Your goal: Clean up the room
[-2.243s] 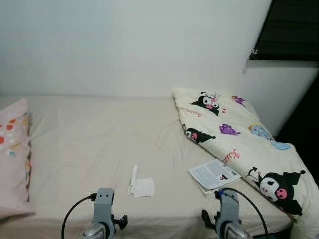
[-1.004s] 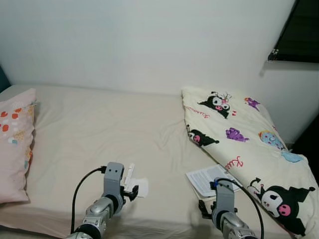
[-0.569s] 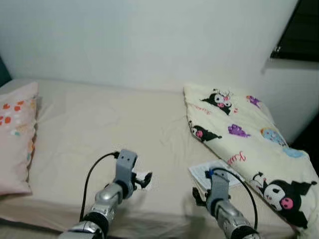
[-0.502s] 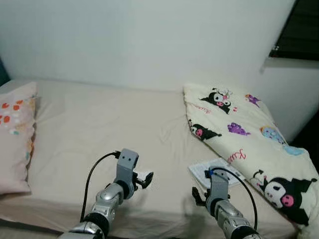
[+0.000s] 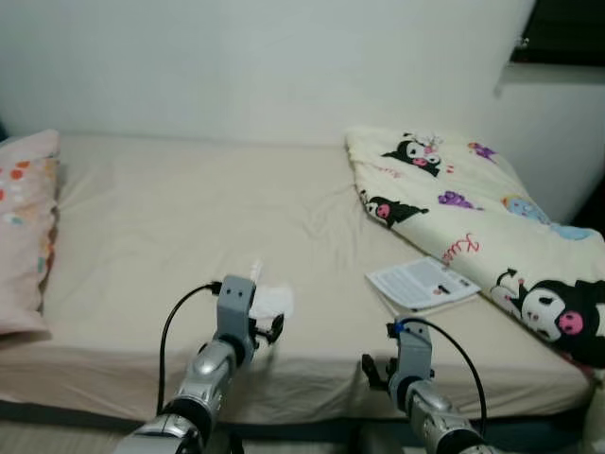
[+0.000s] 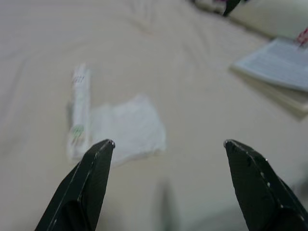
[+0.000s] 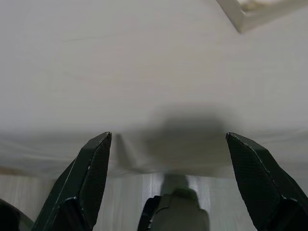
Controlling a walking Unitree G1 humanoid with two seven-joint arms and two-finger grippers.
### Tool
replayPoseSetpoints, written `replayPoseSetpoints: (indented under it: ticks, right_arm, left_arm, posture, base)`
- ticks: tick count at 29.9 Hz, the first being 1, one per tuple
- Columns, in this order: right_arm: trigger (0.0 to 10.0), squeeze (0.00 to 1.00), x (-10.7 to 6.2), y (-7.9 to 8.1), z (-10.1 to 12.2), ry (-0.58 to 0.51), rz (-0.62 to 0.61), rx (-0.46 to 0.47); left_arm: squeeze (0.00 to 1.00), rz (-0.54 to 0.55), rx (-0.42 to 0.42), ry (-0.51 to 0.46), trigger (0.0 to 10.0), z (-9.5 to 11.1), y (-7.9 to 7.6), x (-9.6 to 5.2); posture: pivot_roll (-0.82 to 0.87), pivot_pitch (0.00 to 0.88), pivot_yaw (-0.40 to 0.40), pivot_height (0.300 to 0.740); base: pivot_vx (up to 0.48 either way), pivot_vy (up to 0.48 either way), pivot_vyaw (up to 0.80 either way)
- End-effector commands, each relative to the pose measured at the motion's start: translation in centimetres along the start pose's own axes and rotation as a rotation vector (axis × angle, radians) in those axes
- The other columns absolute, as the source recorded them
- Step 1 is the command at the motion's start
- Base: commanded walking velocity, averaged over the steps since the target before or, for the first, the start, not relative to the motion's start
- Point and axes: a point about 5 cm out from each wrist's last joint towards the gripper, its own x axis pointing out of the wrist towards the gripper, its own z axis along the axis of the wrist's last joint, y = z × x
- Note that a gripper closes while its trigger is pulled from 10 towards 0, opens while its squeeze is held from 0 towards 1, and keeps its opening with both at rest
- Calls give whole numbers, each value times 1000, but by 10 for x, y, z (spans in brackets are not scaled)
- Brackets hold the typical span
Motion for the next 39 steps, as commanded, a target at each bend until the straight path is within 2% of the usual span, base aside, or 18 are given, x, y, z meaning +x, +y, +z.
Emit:
replayPoseSetpoints:
  ticks: [1, 9, 14, 15, 17, 21, 23, 25, 28, 30, 35, 39]
  right_arm:
    - [10000, 0, 2, 1, 11, -48, 5, 17]
    - [10000, 0, 5, 13, 31, -126, 65, 44]
    - [10000, 0, 7, 23, 42, -173, 124, 42]
    - [10000, 0, 7, 34, 49, -214, 186, 32]
    - [10000, 0, 7, 41, 53, -241, 224, 21]
    - [10000, 0, 6, 45, 57, -267, 256, 25]
    - [10000, 0, 3, 54, 66, -330, 326, 40]
    - [10000, 0, 0, 63, 77, -392, 411, 56]
    - [10000, 0, -2, 67, 81, -414, 445, 57]
    - [10000, 0, -8, 73, 90, -468, 500, 46]
    - [10000, 0, -18, 75, 101, -541, 553, 46]
    - [10000, 0, -23, 75, 101, -556, 559, 55]
  left_arm:
    - [0, -15, -6, -39, 10000, 10, -5, 5]
    - [0, 29, 77, -90, 10000, 28, -10, 14]
    - [0, 110, 160, -96, 10000, 37, -7, 17]
    - [0, 235, 202, -74, 10000, 39, 8, 16]
    - [0, 322, 199, -53, 10000, 40, 21, 14]
    - [0, 382, 183, -45, 10000, 41, 31, 12]
    - [0, 478, 162, -50, 10000, 48, 50, 8]
    - [0, 533, 165, -60, 10000, 55, 62, 5]
    - [0, 541, 166, -59, 10000, 57, 65, 5]
    - [0, 548, 173, -40, 10000, 55, 66, 4]
    - [0, 506, 232, -4, 10000, 46, 56, 6]
    - [0, 485, 269, 14, 10000, 44, 54, 7]
  posture:
    - [4, 32, -34, 555]
    - [-5, 31, -26, 525]
    - [-9, 33, -22, 510]
    - [-17, 37, -18, 500]
    - [-22, 39, -17, 490]
    - [-26, 40, -16, 480]
    - [-34, 43, -16, 480]
    - [-39, 45, -14, 480]
    - [-39, 45, -14, 480]
    - [-53, 46, -14, 480]
    - [-93, 55, -5, 480]
    - [-113, 64, 0, 480]
  base:
    - [0, 0, 0]
    - [0, 0, 0]
    - [0, 0, 0]
    - [0, 0, 0]
    - [0, 0, 0]
    - [0, 0, 0]
    - [0, 0, 0]
    - [0, 0, 0]
    - [0, 0, 0]
    - [0, 0, 0]
    - [0, 0, 0]
    - [0, 0, 0]
